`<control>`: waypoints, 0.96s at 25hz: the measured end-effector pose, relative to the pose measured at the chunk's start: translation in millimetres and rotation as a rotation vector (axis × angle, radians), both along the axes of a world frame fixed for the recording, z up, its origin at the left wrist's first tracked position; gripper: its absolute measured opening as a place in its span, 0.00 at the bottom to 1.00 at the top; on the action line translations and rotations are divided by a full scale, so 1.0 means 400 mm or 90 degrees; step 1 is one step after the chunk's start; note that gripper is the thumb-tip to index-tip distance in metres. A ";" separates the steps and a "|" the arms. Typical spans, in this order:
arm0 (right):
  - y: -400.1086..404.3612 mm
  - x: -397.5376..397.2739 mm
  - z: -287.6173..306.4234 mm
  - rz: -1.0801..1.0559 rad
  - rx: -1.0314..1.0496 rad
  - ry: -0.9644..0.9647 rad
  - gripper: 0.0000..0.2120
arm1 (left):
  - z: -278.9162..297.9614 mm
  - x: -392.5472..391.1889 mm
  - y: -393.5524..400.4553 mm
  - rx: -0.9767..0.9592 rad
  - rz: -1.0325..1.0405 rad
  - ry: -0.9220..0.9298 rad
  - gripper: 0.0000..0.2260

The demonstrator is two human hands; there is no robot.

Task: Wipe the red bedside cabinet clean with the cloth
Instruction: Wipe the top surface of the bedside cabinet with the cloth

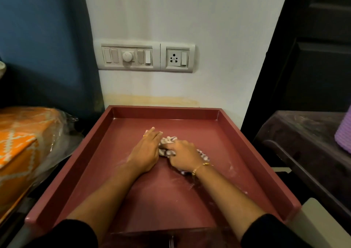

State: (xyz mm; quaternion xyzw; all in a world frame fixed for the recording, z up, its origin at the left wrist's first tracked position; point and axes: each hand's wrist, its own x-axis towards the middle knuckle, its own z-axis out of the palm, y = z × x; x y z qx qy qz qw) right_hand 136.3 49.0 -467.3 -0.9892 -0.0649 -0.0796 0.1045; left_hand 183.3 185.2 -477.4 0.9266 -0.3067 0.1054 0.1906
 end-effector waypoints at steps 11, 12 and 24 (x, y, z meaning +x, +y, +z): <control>0.145 0.069 0.005 0.048 0.051 0.003 0.21 | 0.135 0.033 0.305 0.240 0.104 0.133 0.20; 0.136 0.055 0.009 0.070 0.074 0.009 0.21 | 0.130 0.031 0.312 0.241 0.096 0.141 0.21; 0.227 0.082 0.025 0.170 0.156 0.028 0.21 | 0.113 0.029 0.316 0.078 0.089 0.103 0.23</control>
